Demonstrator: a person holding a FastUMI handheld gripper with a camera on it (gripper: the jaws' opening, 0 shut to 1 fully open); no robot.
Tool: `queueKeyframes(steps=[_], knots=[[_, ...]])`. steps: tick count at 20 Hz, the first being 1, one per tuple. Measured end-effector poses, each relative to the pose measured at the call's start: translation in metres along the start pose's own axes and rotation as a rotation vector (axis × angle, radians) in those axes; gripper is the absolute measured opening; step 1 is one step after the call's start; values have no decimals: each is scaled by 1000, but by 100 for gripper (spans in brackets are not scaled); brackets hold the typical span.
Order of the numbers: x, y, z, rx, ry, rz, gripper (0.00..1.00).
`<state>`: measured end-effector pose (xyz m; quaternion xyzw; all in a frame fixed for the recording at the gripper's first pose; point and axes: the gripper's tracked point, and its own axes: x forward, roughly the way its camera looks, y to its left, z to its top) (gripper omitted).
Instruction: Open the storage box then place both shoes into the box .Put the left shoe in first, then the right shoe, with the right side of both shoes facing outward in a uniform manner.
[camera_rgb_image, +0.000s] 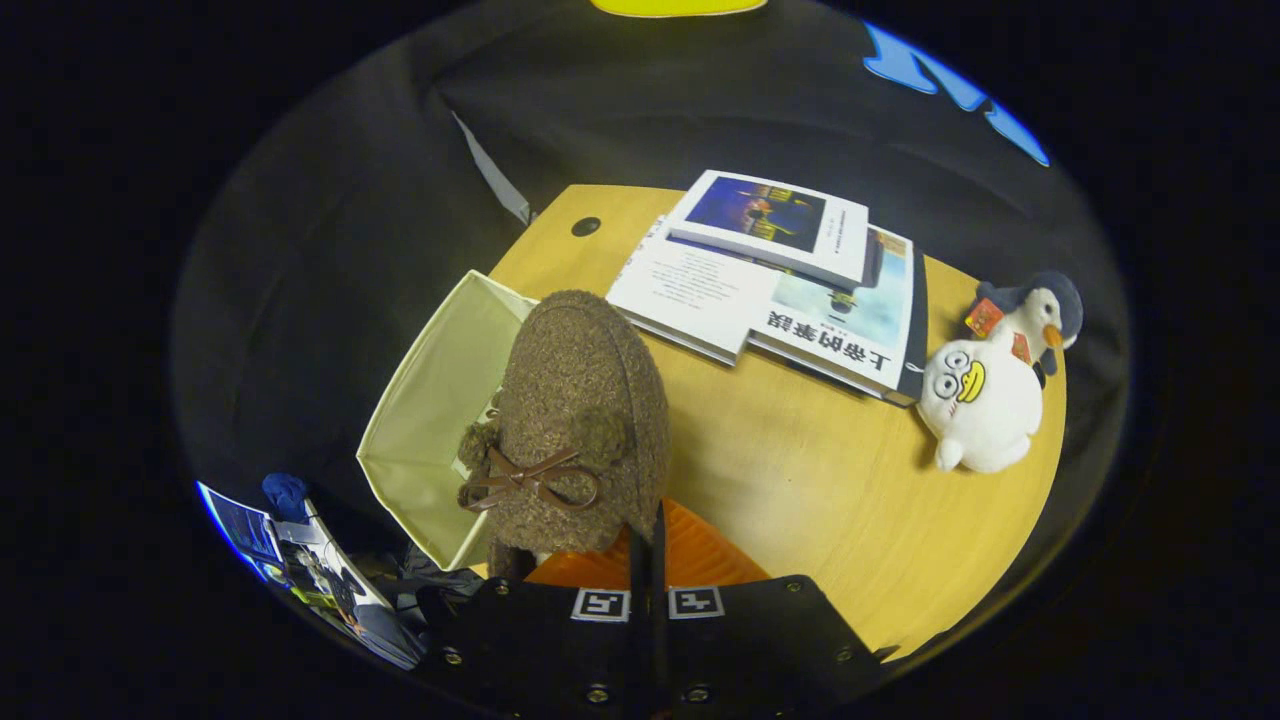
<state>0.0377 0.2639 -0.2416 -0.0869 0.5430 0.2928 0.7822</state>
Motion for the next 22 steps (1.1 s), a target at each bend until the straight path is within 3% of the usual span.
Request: queueKeyframes(steps=[7, 13, 22], knots=[[13, 61, 39, -65, 4, 60, 0], [40, 107, 49, -48, 40, 113, 0], [83, 131, 32, -20, 101, 73, 0]])
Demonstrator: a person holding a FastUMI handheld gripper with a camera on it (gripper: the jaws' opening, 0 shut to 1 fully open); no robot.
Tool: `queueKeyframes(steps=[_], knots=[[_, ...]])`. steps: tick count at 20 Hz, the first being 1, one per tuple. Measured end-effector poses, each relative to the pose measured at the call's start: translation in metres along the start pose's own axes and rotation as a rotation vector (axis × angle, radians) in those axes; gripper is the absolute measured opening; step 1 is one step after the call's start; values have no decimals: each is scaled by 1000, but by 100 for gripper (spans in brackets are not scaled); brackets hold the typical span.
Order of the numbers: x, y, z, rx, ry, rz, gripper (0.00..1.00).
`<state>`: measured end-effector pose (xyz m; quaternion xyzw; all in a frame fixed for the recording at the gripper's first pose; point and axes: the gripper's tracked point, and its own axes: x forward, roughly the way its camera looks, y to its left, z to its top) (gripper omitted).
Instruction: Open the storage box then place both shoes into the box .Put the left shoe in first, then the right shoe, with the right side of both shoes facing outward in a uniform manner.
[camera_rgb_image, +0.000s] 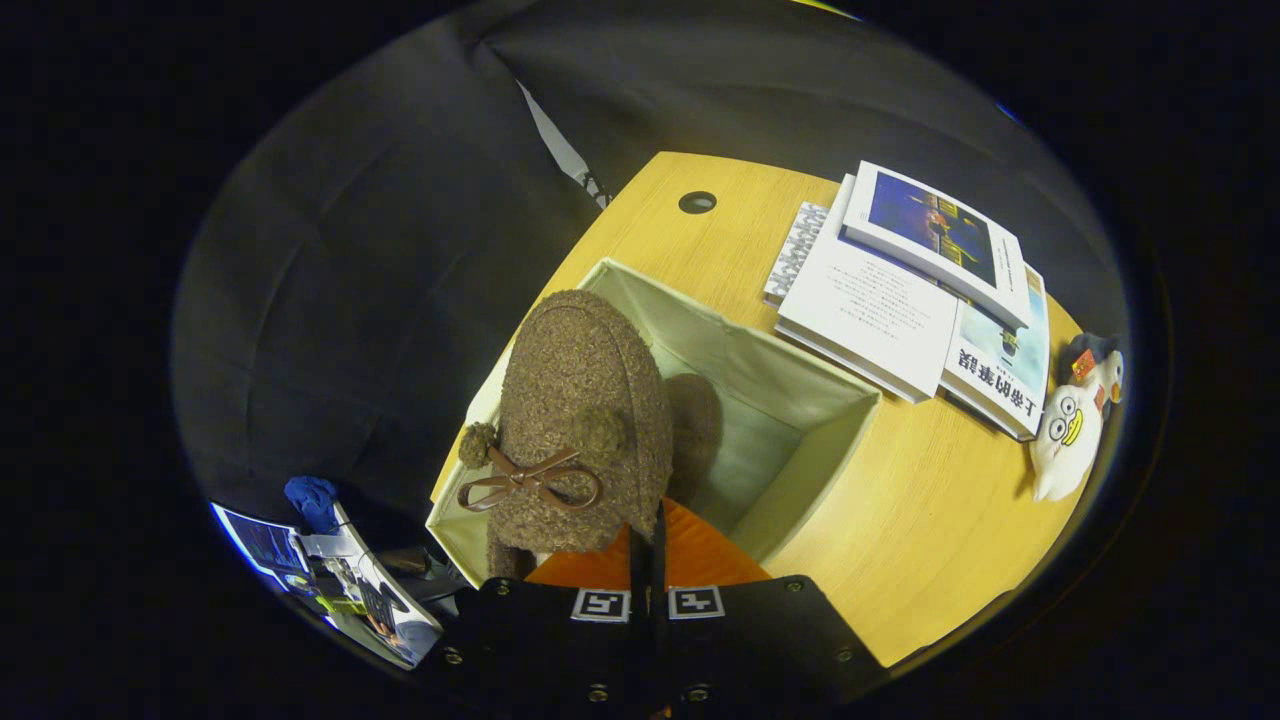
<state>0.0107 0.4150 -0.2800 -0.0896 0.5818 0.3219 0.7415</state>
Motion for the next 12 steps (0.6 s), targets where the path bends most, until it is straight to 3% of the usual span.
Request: queueKeyframes(steps=[3, 5, 8, 12], knots=[[1, 6, -1, 19, -15, 16, 2], [-6, 11, 4, 31, -58, 57, 31], [-27, -4, 17, 14, -151, 34, 99], [-71, -32, 19, 24, -272, 22, 100]])
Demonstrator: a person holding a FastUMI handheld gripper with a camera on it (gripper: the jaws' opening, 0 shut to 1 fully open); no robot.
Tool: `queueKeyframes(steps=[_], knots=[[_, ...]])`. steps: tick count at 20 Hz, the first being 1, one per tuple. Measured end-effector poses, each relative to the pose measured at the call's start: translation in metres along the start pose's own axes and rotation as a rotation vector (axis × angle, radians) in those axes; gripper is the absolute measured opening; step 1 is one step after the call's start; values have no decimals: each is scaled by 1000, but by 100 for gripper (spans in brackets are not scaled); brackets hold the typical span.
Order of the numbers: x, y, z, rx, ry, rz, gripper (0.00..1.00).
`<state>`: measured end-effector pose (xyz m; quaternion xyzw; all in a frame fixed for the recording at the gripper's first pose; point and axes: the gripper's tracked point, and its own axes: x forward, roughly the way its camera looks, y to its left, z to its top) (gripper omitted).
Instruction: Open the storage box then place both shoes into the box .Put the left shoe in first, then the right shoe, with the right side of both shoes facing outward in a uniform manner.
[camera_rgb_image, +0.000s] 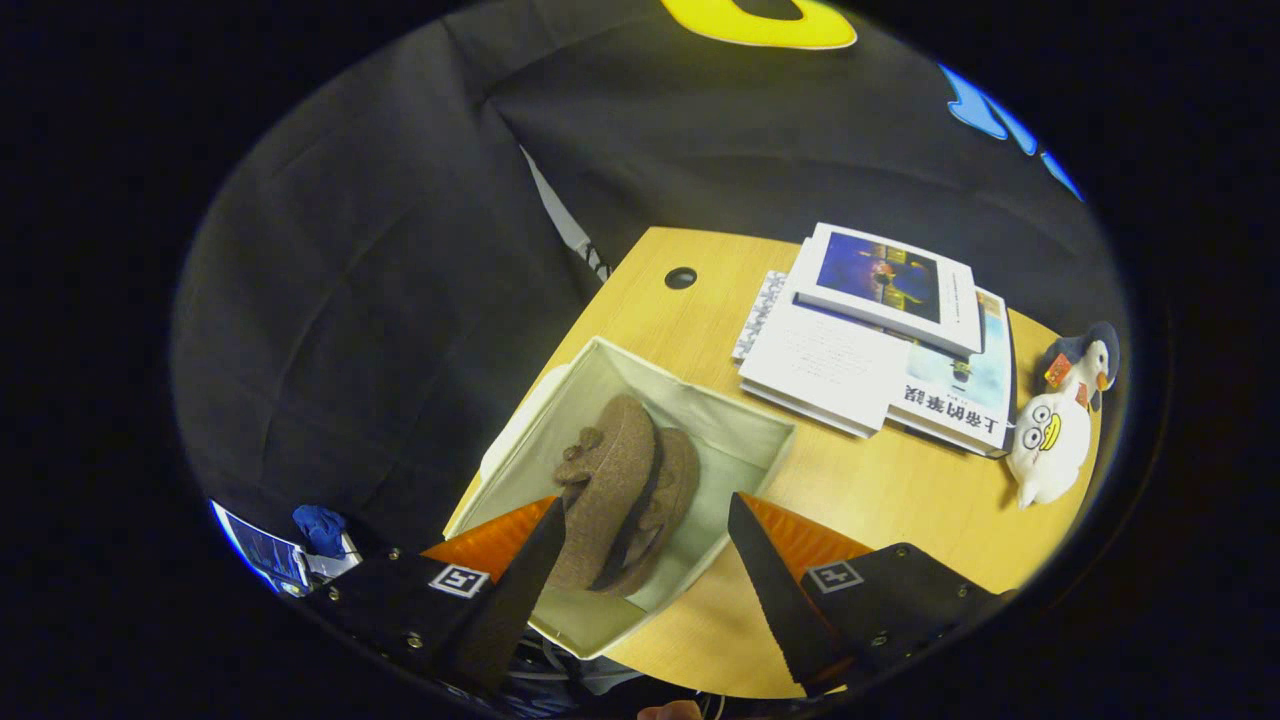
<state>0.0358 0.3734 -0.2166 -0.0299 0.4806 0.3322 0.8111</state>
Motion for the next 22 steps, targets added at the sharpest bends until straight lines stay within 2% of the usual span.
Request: queueKeyframes(steps=[3, 6, 12, 17, 19, 22], knots=[[-41, -31, 6, 30, -98, -43, 99], [-91, -70, 21, 59, -251, -117, 100], [-220, -144, 58, 56, -684, -356, 100], [-332, -148, 66, 11, -1041, -481, 99], [-359, -157, 51, 6, -1112, -562, 99], [-364, -162, 35, 38, -1127, -559, 99]])
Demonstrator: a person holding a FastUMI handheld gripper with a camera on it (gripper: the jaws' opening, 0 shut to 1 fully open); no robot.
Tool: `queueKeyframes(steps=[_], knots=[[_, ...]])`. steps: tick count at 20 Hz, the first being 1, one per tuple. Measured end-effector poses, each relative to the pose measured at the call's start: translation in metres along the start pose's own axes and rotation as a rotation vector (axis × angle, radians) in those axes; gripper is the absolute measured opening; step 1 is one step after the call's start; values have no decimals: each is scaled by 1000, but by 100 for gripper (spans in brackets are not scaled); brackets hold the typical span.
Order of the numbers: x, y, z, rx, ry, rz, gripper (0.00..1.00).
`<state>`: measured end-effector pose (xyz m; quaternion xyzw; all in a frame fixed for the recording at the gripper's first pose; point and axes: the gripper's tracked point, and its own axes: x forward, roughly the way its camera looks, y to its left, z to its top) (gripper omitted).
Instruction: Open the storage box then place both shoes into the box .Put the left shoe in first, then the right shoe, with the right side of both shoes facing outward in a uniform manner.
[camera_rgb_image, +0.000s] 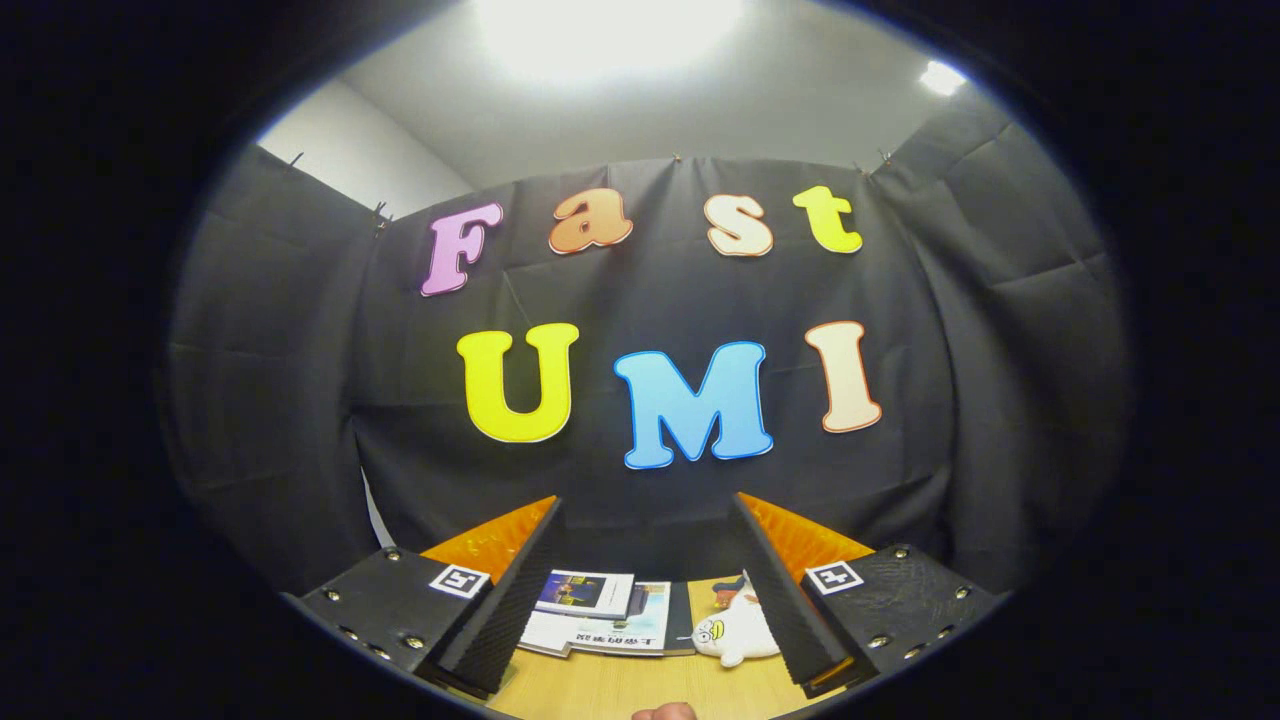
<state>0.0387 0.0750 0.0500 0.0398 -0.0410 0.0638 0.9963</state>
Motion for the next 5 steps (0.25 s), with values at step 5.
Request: queueKeyframes(steps=[5], knots=[[0, -17, -3, -17, -1, -14, 99]])
